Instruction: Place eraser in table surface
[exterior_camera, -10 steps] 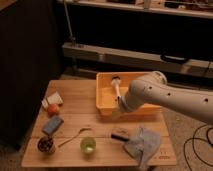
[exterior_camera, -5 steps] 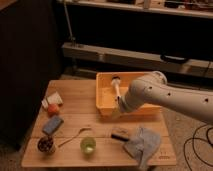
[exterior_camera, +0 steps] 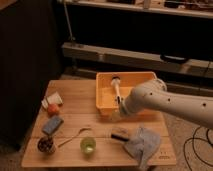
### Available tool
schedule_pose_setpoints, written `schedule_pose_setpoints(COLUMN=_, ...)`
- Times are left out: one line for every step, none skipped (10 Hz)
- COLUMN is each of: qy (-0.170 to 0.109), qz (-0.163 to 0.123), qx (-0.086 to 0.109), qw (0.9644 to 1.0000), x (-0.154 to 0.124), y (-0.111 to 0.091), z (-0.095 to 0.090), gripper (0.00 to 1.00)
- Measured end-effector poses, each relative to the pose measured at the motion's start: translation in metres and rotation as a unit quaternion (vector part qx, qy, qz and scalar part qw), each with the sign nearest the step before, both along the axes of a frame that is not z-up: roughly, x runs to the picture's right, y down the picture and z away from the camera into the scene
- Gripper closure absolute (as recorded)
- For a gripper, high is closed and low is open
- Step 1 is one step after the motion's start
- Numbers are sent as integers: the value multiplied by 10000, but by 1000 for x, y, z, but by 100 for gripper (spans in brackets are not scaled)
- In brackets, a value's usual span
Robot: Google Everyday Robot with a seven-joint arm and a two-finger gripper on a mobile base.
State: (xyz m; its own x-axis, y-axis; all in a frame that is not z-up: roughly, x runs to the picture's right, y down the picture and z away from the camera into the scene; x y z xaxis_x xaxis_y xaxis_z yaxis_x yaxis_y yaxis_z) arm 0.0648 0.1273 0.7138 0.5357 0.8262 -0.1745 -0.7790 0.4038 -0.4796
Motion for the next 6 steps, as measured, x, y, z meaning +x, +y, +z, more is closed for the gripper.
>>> schedule_pose_setpoints(qy=-10, qz=54, qx=83, qw=10000, x=-2, y=13, z=11, gripper=35)
schedule_pose_setpoints(qy=1, qz=73, qx=145, qw=9999, x=-2, y=21, z=17, gripper=35)
schedule_pose_setpoints(qy=1, qz=-36, qx=164, qw=9999, x=-6, y=27, z=21, gripper=35)
schedule_pose_setpoints(qy=-11, qz=-170, qx=155, qw=9997, x=-11, y=35, z=28, gripper=35)
schedule_pose_setpoints(qy=-4, qz=-306, qx=138, qw=9994, x=-13, y=48, z=38, gripper=35)
schedule_pose_setpoints(qy=10, qz=-380, qx=119, qw=9992, x=-12, y=56, z=43, gripper=35)
